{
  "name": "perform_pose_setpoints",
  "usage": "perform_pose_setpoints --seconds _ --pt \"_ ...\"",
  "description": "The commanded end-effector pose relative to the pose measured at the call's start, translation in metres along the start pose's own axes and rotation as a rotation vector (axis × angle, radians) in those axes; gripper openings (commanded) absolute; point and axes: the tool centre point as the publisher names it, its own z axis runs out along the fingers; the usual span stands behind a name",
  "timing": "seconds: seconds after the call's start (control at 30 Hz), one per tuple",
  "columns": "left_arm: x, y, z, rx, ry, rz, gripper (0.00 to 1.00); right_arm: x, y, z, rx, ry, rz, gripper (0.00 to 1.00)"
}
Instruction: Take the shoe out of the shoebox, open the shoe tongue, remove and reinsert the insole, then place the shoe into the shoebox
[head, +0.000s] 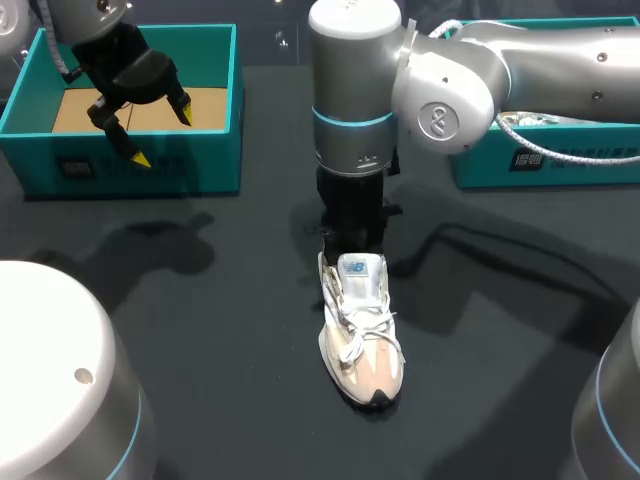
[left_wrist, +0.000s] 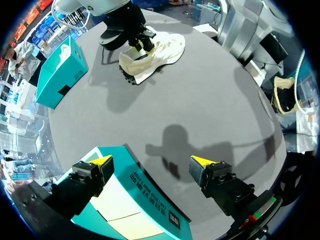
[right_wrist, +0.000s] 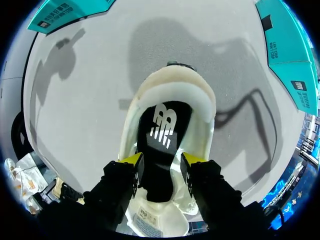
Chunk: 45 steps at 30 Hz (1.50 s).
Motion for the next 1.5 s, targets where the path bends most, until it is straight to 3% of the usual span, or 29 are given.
perform_pose_setpoints --seconds 0.03,0.13,0.43,0.6,1.0,1.3,1.37,1.5 --pt "0.001 0.000 -0.001 -0.001 0.001 0.001 1.00 0.002 0.000 0.000 0.006 -0.006 0.002 0.50" --pt "0.001 0.000 -0.001 -0.001 0.001 0.001 1.00 0.003 -0.001 0.000 0.008 -0.006 0.000 0.55" --pt "0.001 0.000 -0.001 -0.001 0.001 0.001 1.00 0.001 -0.002 0.006 0.031 0.012 0.007 0.90" --pt "0.001 0.000 -0.001 -0.001 0.001 0.001 1.00 0.000 -0.001 0.008 0.039 0.016 0.012 1.00" --pt "0.001 0.000 -0.001 -0.001 0.001 0.001 1.00 -0.002 -0.001 0.006 0.050 -0.002 0.040 1.00" --pt "0.001 0.000 -0.001 -0.001 0.001 0.001 1.00 -0.002 -0.013 -0.004 0.037 -0.016 0.065 1.00" --pt "0.001 0.000 -0.001 -0.001 0.001 0.001 1.00 -0.002 -0.015 -0.006 0.027 -0.021 0.074 0.89" --pt "0.001 0.000 -0.001 -0.001 0.001 0.001 1.00 -0.003 -0.018 -0.008 0.026 -0.025 0.085 0.87"
